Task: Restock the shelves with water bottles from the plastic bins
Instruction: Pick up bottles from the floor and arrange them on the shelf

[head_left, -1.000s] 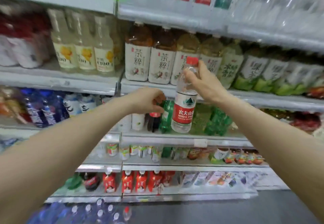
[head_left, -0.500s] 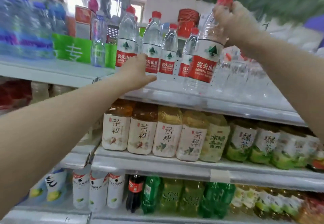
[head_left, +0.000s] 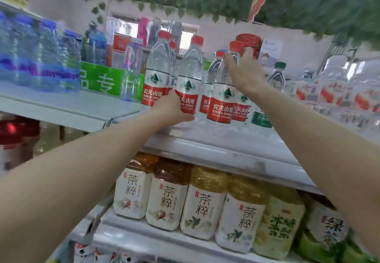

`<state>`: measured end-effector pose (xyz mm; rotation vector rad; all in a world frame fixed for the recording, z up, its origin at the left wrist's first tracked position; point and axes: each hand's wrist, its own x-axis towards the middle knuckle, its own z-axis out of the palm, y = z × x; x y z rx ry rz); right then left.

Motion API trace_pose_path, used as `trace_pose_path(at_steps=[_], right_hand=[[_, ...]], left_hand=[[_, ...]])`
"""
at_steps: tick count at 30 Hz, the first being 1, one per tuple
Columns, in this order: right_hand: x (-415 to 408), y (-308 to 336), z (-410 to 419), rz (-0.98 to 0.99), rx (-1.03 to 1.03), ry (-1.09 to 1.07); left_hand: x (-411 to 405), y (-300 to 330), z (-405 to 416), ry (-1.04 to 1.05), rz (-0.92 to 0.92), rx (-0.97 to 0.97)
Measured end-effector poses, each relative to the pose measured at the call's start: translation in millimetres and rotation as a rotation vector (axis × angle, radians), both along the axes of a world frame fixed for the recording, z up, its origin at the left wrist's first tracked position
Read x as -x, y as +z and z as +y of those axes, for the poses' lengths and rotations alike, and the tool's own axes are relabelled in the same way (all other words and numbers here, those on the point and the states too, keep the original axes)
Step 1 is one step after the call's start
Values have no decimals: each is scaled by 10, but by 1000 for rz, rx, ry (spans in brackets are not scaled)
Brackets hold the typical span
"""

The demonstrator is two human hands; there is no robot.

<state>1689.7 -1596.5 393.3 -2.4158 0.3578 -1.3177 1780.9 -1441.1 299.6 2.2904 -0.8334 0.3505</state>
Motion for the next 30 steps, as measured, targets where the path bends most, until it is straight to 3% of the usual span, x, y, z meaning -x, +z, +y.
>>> trace_pose_path(at_steps=[6,12,21,30], right_hand=[[-147,-59,-41,-94,22,56],[-167,-45,-112,-71,360,-49],[-293,-44,-73,-95,377,-57],[-307,-86,-73,-66,358,-101]], left_hand=[[-74,-39,-32,-12,20,42],[-94,-26,2,-96,83,82],[-148,-49,14,-187,134,124],[-88,-54,6,-129,122,102]])
